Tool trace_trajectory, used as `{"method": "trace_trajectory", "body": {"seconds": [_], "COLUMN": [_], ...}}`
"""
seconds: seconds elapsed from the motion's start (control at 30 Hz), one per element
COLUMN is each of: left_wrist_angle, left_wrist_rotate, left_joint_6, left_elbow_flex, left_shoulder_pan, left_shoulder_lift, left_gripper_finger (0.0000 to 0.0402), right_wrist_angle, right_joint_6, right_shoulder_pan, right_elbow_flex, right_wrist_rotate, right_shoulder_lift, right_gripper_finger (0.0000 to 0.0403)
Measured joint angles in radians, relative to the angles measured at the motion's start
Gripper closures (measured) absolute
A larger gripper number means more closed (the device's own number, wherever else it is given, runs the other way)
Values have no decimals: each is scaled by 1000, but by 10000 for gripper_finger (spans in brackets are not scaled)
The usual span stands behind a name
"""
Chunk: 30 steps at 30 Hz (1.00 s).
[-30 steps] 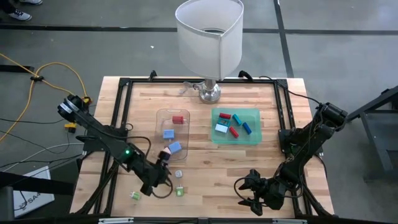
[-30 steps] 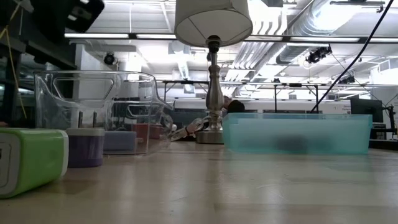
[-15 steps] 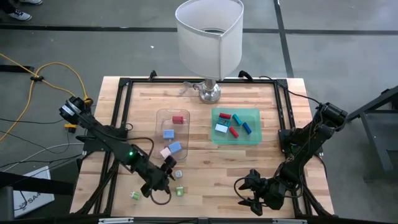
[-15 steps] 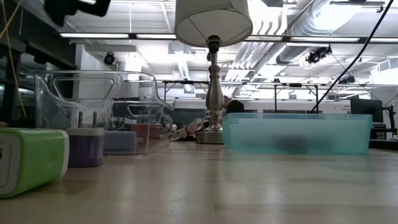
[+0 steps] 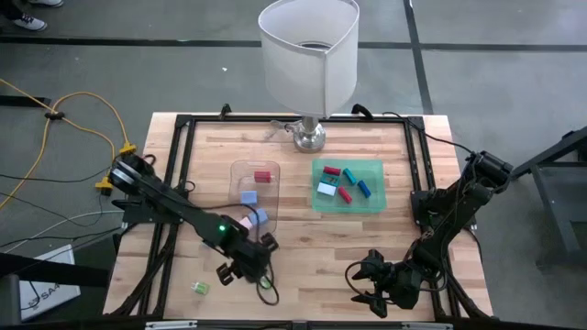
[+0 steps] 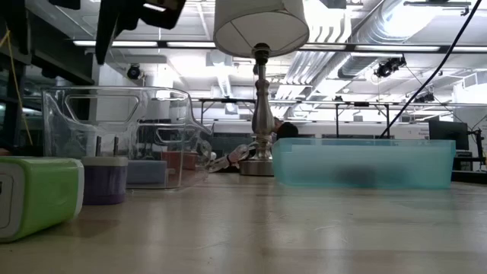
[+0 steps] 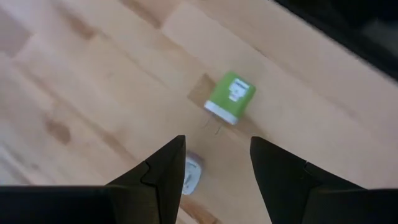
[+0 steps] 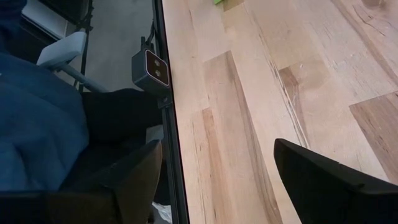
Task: Pick & Place Office items
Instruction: Put the right green charger adapter into the transparent bin
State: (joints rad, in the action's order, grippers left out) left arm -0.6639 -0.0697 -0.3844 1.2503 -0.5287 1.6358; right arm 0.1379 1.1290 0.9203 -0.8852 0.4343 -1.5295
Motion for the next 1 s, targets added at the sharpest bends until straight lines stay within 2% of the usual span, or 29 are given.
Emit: {"method": "trace_trajectory", "body": {"seconds": [0.13,0.3,0.6,1.0], "left_wrist_angle": [-69,-53,31,9], "left_wrist_rotate": [-6,-8,-15,-34], "left_joint_6": [-148,-254,-298,-269], "left_elbow_flex": [86,113,112,112], "left_shoulder_pan": [-23,-56,-55,-42], "left_shoulder_lift": [89,140,147,147], "left_gripper_finger": [229,229,229,229], "right_wrist_angle": [0,0,0,0], "right_joint_6": [0,0,0,0], "right_shoulder_pan": [0,0,0,0], "right_elbow_flex": [0,0,0,0], "right_wrist_rotate": [0,0,0,0], "right_shoulder_lift": [0,0,0,0], "right_gripper_finger": [105,105,105,105]}}
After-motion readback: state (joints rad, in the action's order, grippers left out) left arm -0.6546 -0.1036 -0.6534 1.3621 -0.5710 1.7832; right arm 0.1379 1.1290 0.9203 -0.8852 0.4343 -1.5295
